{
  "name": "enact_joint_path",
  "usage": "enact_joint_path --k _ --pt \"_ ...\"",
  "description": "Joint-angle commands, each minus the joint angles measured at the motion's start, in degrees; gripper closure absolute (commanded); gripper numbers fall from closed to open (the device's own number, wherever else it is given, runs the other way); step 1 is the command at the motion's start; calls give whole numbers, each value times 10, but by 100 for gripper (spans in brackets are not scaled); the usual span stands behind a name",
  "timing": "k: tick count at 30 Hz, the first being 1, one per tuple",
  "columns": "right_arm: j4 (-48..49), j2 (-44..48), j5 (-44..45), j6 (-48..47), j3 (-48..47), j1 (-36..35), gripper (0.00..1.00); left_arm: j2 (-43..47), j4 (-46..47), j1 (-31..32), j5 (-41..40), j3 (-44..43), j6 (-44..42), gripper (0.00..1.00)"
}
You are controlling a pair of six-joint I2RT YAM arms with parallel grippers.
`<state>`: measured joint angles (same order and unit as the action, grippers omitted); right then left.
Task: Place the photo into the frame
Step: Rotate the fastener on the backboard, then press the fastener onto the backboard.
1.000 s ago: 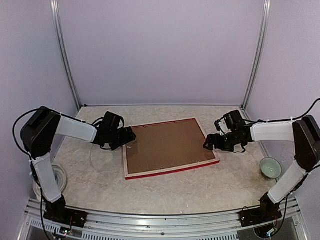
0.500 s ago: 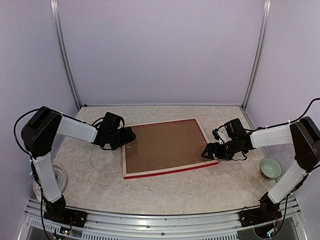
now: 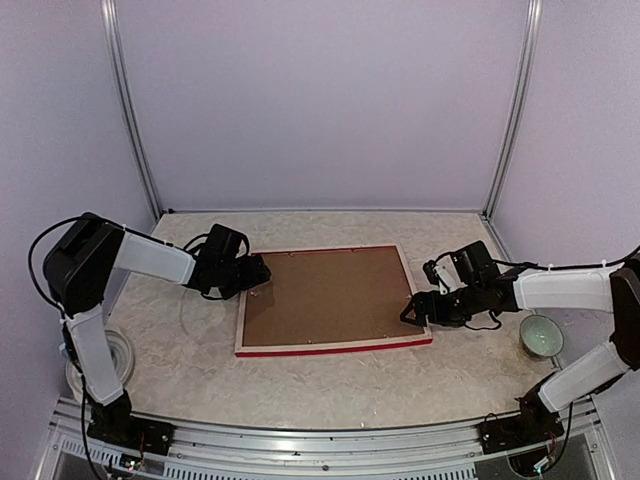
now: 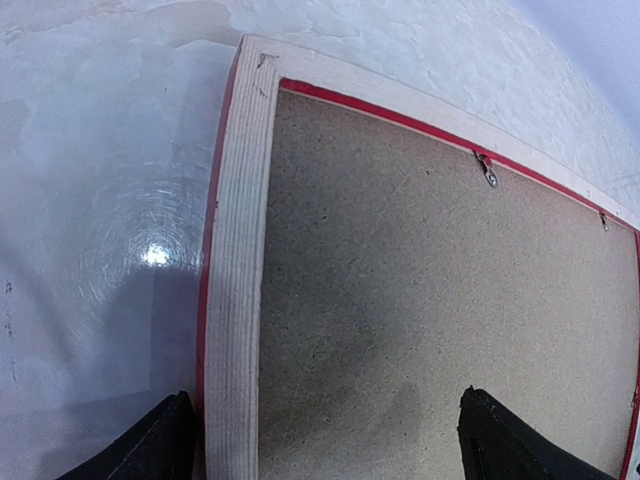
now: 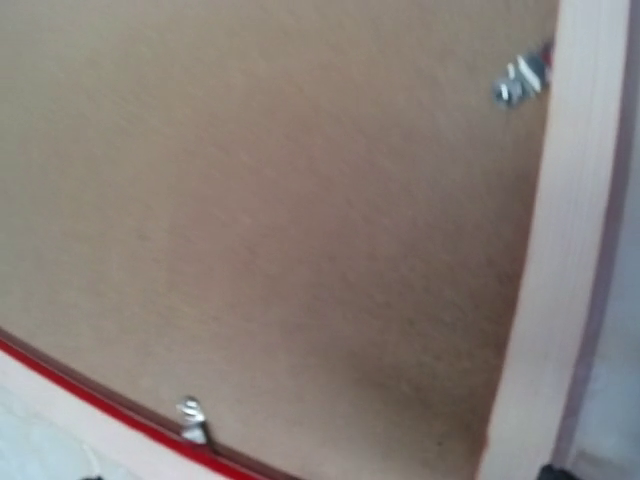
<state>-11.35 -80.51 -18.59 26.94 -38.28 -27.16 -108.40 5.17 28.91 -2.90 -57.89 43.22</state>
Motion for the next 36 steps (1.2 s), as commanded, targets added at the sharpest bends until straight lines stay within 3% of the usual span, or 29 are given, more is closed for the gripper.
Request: enact_joint_path --k 1,11,19,31,36 --pt "-18 37 34 3 -1 -8 6 10 -45 5 -4 5 -9 10" --pt "-22 29 63 3 -6 -8 6 48 -36 10 1 62 -11 17" --pt "-17 29 62 6 0 -7 6 40 -32 10 0 68 -9 31" --pt "-8 25 51 9 0 -8 7 20 -27 10 -10 68 -9 36" --pt "-7 26 51 9 2 -8 7 18 -23 12 -16 75 -8 43"
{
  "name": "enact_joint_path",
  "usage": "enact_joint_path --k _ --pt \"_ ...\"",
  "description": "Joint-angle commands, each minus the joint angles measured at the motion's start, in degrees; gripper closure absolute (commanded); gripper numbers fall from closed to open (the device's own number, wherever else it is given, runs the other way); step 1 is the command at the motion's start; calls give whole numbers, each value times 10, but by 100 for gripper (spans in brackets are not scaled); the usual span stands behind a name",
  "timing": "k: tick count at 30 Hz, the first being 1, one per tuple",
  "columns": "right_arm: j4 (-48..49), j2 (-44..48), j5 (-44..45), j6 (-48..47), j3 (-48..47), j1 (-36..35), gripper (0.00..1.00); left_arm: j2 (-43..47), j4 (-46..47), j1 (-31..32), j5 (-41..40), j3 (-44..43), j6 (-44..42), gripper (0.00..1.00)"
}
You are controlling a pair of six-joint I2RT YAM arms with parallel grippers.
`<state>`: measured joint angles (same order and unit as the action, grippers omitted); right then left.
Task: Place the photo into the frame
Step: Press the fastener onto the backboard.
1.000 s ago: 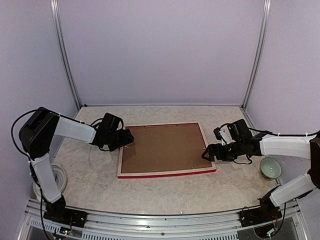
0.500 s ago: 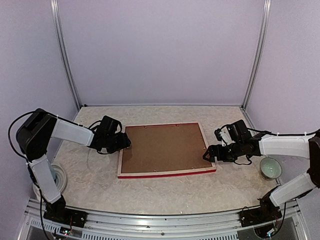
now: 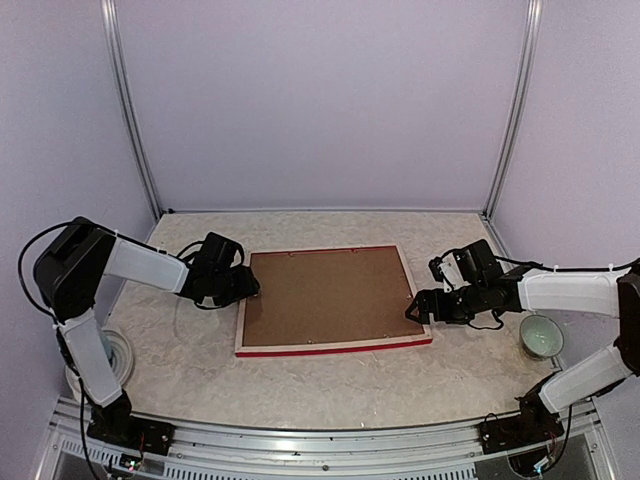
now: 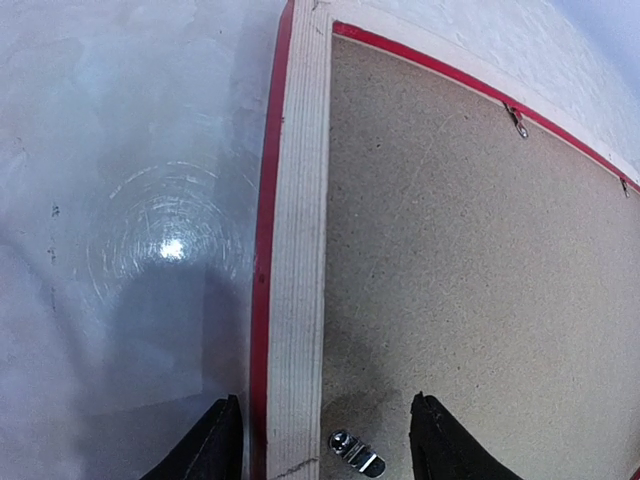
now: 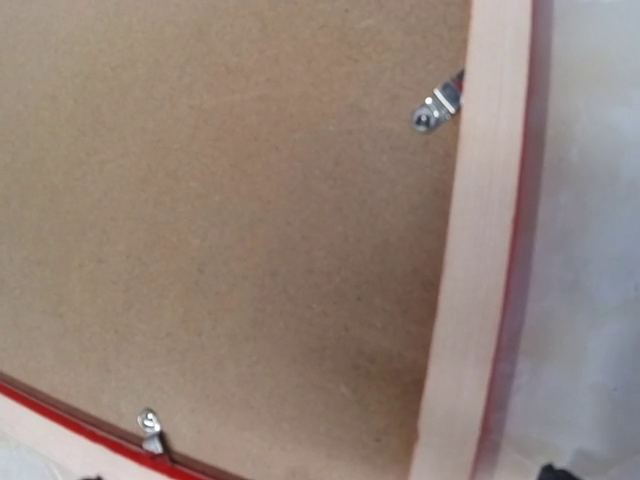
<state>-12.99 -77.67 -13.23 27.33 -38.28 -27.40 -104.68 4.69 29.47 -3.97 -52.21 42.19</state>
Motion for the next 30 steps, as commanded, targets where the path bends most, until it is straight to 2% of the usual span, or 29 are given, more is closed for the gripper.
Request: enact_joint_path --k 1,21,30 --pt "9 -3 -2 5 3 -6 7 -19 -19 6 -6 17 1 44" --pt "14 -9 -2 5 2 -6 7 -14 -45 27 -46 24 -13 47" --pt "15 -8 -2 4 2 -6 7 -6 -45 27 -51 28 -13 52"
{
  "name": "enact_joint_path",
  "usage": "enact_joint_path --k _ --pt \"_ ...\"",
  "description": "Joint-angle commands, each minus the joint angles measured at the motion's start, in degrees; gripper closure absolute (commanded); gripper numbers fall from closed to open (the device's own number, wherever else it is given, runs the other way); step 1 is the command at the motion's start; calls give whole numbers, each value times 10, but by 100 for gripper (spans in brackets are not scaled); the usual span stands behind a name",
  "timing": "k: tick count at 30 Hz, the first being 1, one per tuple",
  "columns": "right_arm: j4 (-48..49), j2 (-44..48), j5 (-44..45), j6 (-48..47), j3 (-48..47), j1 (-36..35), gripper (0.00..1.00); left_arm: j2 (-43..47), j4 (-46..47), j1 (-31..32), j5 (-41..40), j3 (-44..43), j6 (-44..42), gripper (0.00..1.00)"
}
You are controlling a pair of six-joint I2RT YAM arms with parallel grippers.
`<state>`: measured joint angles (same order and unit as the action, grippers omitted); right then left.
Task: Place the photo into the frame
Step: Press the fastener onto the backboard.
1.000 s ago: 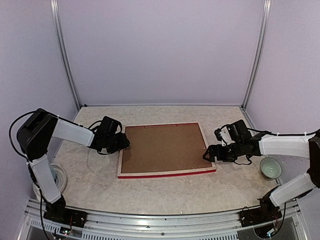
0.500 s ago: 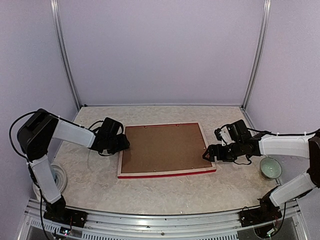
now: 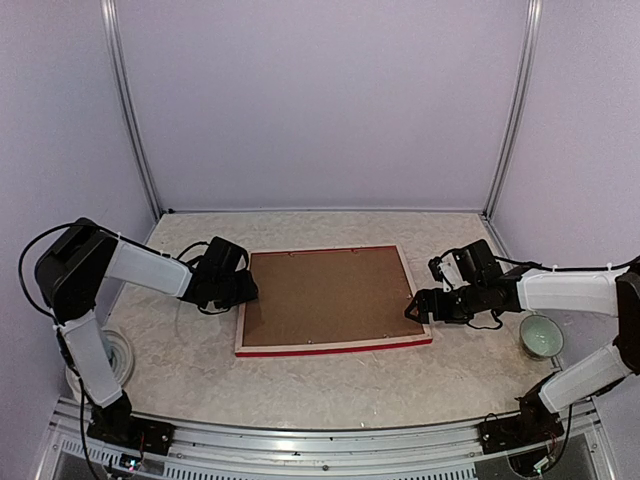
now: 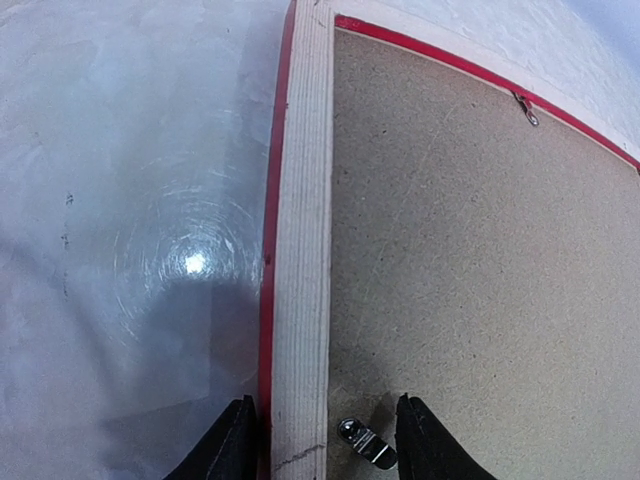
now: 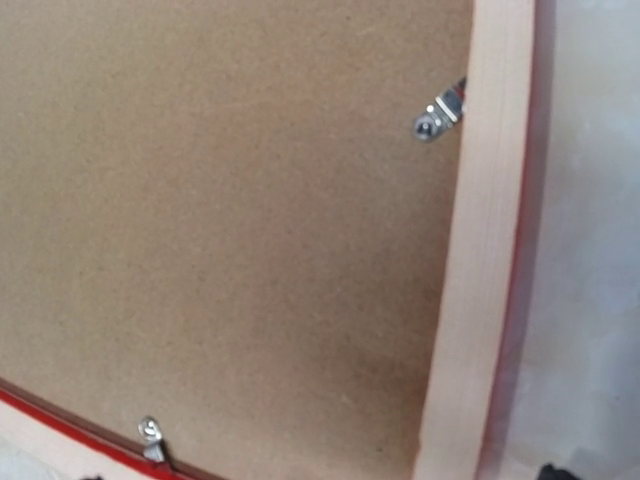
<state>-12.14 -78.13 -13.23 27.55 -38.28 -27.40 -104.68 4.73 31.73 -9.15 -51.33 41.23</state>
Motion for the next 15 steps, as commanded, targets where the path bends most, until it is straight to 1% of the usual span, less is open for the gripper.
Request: enact_joint_path --k 1,5,15 --pt "6 -4 -2 2 2 -6 7 -7 -46 4 2 20 -4 53" --pt "5 -4 0 1 1 -6 7 -13 -44 4 8 21 -2 56" --pt "-1 -4 0 -1 -4 -6 7 -11 -46 4 7 24 -3 59"
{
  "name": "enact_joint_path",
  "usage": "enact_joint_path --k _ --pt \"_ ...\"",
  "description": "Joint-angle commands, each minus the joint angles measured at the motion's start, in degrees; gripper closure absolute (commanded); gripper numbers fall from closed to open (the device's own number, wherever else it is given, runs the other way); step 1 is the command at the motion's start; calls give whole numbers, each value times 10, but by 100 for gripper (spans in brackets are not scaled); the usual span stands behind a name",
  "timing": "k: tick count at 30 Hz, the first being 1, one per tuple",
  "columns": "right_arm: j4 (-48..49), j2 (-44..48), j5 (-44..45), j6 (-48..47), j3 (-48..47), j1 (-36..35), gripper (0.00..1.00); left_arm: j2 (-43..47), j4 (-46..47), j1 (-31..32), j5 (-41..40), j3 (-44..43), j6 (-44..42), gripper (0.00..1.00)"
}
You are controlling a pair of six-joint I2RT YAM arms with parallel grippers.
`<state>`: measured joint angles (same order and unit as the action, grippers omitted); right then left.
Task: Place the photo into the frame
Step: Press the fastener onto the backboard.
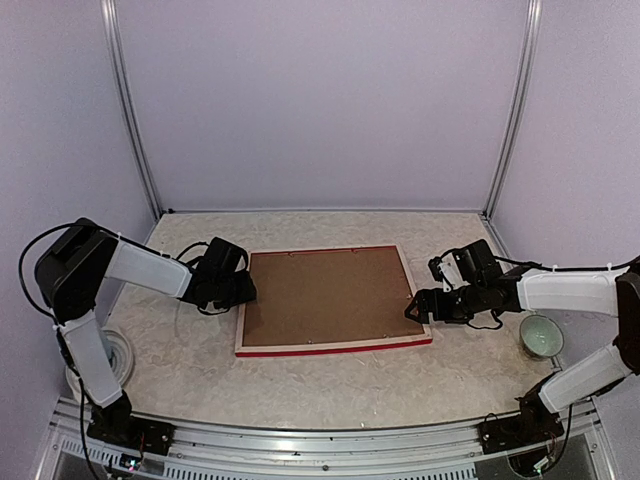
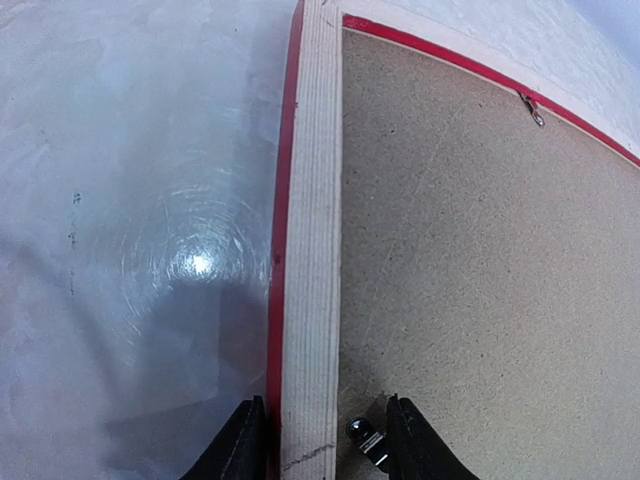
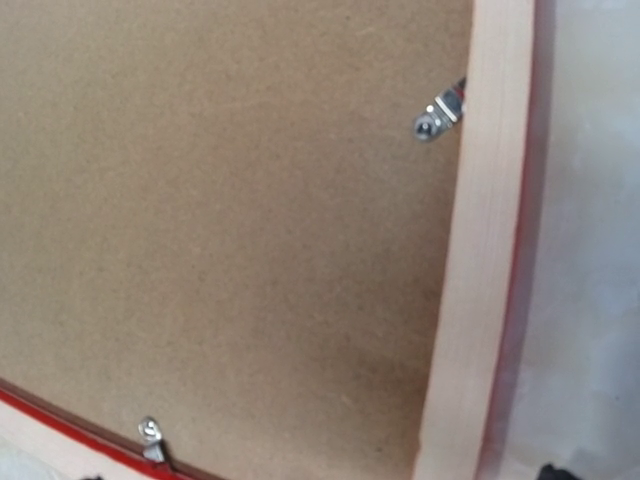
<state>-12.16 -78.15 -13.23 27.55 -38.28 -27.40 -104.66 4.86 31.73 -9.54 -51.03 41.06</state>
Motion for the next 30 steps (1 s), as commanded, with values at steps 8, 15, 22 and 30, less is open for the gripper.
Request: enact_joint_path --k 8,15,22,30 --pt "-7 -5 2 -5 -15 -5 7 -11 -47 4 13 24 -4 62" --pt "-12 -5 2 -7 -20 -5 7 -13 -47 3 17 27 -5 67" --pt "-16 -3 4 -8 -25 -6 7 -11 -44 0 21 31 -6 70" --pt "-16 -6 5 -8 -25 -6 7 -6 -35 -6 28 39 -7 73"
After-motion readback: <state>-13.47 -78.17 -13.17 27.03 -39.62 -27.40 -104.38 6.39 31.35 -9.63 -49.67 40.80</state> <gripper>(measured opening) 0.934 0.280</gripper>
